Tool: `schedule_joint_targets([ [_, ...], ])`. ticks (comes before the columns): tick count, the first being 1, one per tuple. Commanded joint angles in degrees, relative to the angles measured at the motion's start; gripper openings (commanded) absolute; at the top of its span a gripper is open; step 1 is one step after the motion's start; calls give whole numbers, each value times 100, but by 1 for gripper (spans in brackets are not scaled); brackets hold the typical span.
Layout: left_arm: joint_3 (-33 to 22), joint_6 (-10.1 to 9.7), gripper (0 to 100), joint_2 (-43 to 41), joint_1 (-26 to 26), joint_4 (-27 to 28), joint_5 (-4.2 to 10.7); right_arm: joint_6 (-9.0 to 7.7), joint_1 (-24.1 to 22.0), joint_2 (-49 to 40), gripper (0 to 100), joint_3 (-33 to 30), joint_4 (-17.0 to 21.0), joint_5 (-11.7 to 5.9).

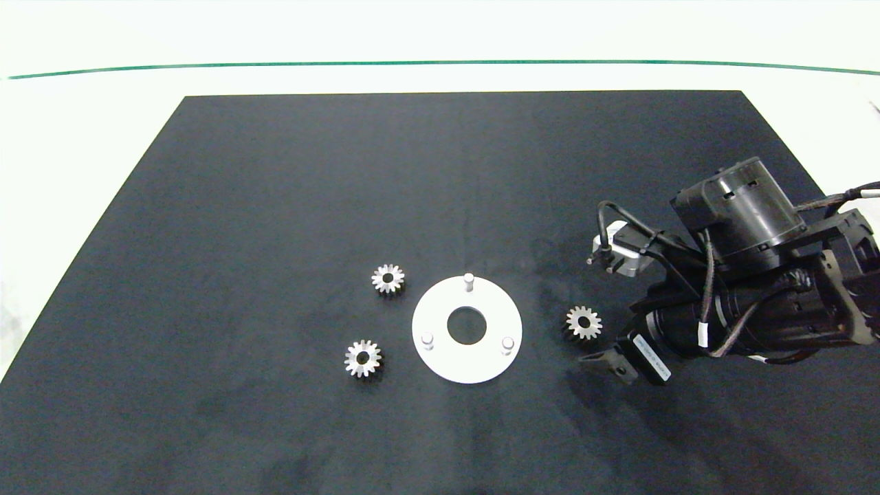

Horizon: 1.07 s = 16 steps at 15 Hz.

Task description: Install three planetary gears onto the carrier pins

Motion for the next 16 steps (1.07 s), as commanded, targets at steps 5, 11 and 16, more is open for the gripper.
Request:
schedule_joint_targets([
  [5, 18, 5, 100, -58, -7, -130, -6, 6, -17, -30, 100, -55, 20, -107],
  [11, 519, -21, 100, -1007, 28, -113, 2, 24, -8, -329, 100, -11, 47, -371],
  [16, 352, -30, 100, -822, 2, -218, 11, 164, -8, -241, 100, 15, 47, -362],
])
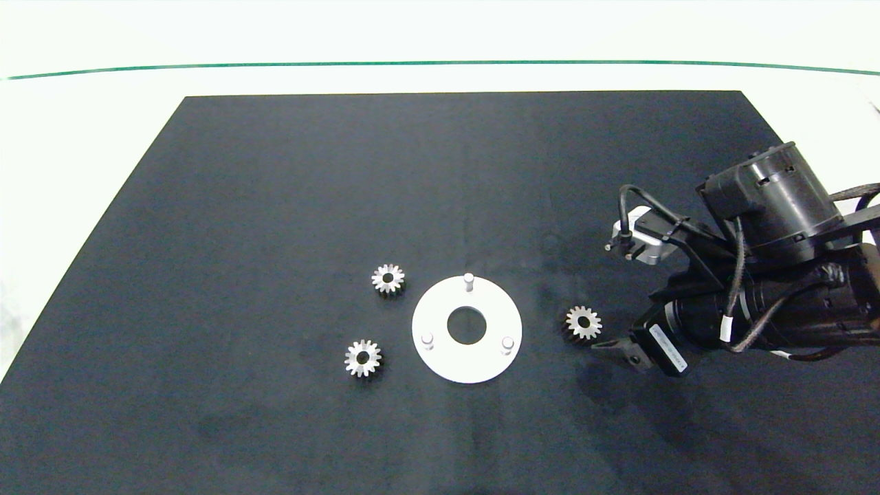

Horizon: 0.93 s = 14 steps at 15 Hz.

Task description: Install three planetary gears onto the carrier pins

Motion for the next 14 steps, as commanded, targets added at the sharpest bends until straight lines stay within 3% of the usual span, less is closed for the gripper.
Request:
schedule_joint_targets([
  [1, -36, -2, 100, 219, -11, -220, 4, 12, 46, 98, 100, 18, 11, 8],
  [3, -44, -2, 100, 272, -3, -281, 4, 83, 90, 282, 100, -44, -15, -1],
  [14, -44, -2, 100, 237, 15, -255, 4, 74, 222, 1003, 100, -580, -68, -71],
])
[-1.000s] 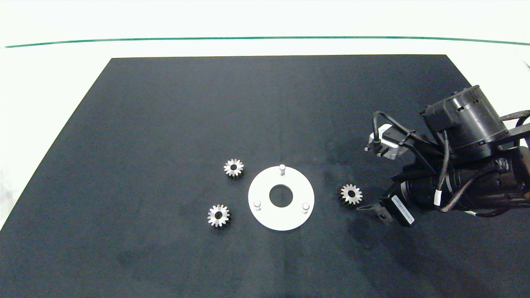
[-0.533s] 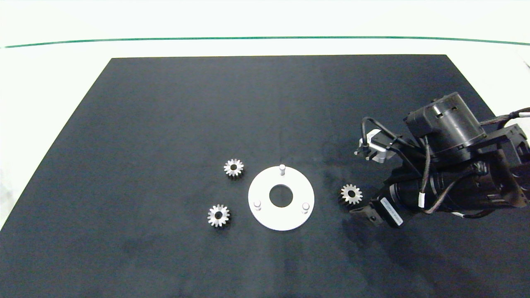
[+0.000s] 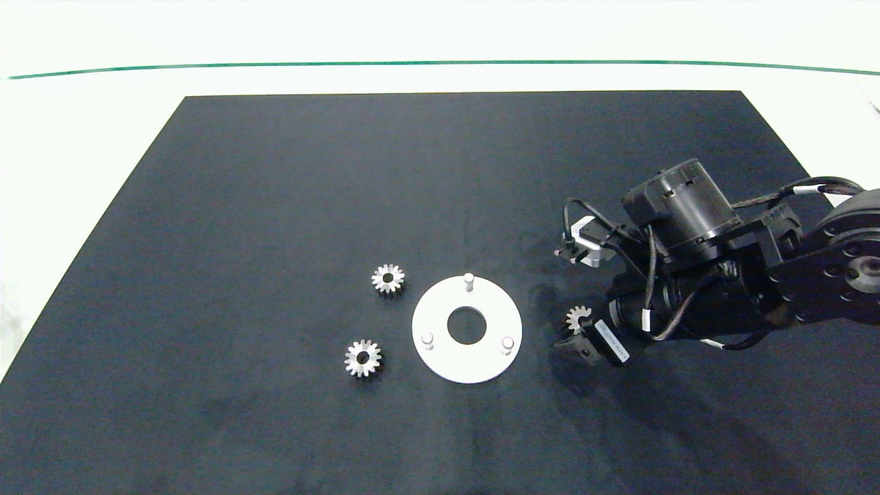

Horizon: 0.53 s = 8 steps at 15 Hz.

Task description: Install three planetary gears onto the carrier pins

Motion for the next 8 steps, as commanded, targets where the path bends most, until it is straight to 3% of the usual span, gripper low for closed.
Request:
schedule_joint_targets([
  [1, -1, 5, 100, -15, 2, 28, 2, -8, 32, 152, 100, -58, 11, -115],
  [8, -1, 5, 100, -102, -7, 28, 2, -16, 32, 310, 91, -155, 20, -142],
])
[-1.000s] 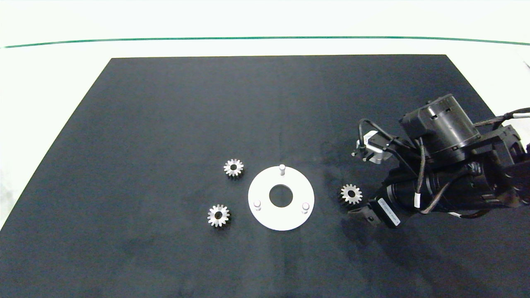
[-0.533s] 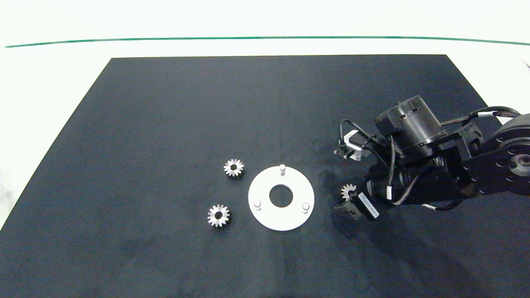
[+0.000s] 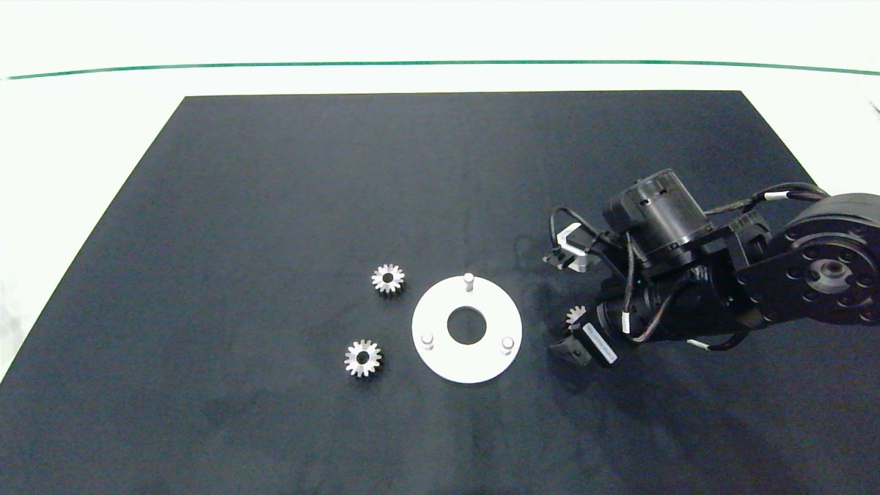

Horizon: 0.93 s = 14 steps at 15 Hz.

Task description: Install three planetary gears onto the carrier pins

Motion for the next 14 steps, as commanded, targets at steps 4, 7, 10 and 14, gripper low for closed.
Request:
schedule_joint_targets([
  [4, 4, 6, 100, -33, 1, 25, 4, -10, 1, 138, 82, -87, 23, -10],
  [7, 4, 6, 100, -33, 1, 25, 13, -1, 1, 146, 76, -87, 23, -2],
  [10, 4, 6, 100, -33, 1, 25, 4, -10, 1, 120, 70, -87, 23, -10],
  [14, 4, 6, 100, -33, 1, 25, 4, -10, 1, 102, 63, -87, 23, -10],
])
